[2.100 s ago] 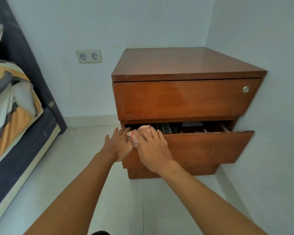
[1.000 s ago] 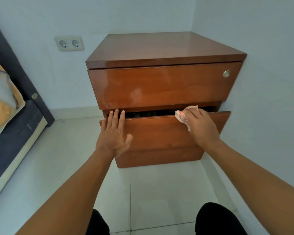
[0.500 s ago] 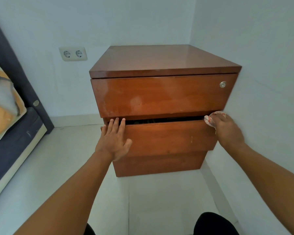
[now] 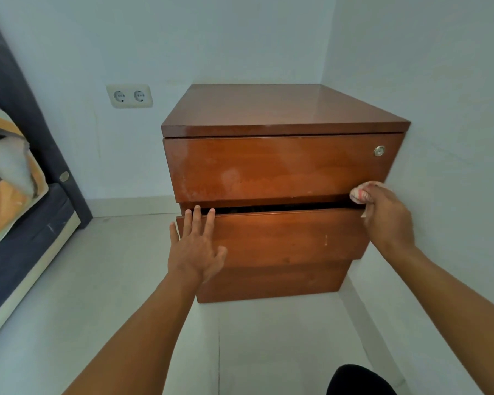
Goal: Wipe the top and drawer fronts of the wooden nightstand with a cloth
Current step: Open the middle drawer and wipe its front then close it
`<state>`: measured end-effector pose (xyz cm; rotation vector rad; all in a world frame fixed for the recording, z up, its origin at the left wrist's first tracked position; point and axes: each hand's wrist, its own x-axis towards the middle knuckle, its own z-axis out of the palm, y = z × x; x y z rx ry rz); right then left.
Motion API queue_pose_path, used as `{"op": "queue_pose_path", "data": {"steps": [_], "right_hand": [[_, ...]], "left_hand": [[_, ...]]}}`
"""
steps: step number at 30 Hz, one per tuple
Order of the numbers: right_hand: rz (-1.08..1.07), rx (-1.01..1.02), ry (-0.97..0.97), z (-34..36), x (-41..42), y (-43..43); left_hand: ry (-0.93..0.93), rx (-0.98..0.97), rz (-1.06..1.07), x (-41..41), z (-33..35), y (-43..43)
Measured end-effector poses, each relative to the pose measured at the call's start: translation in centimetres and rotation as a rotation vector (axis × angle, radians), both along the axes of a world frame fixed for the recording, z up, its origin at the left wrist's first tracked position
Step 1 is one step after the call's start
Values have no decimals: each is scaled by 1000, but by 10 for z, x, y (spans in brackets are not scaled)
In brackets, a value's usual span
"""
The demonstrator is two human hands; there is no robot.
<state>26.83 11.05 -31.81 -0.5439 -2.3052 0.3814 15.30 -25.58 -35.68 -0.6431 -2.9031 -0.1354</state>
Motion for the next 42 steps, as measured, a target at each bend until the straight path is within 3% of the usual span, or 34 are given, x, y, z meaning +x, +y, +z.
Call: {"op": "queue_pose_path", "data": {"steps": [3, 6, 12, 18, 27, 37, 42], "right_hand": [[73, 37, 237, -9, -12, -26], [182, 53, 329, -16, -26, -68], [378, 255, 137, -46, -52, -126], [474, 332, 92, -55, -63, -165], [341, 391, -97, -108, -96, -212], [141, 418, -32, -115, -61, -62], [87, 286, 30, -102, -39, 7]], "left_hand": [[7, 1, 6, -1, -2, 2], [-3, -9, 7, -5, -2, 3], [42, 25, 10, -10, -10, 5], [84, 34, -26, -16, -16, 0], [204, 108, -103, -21, -33, -12], [232, 145, -80, -24, -38, -9], [228, 168, -71, -24, -39, -6]]}}
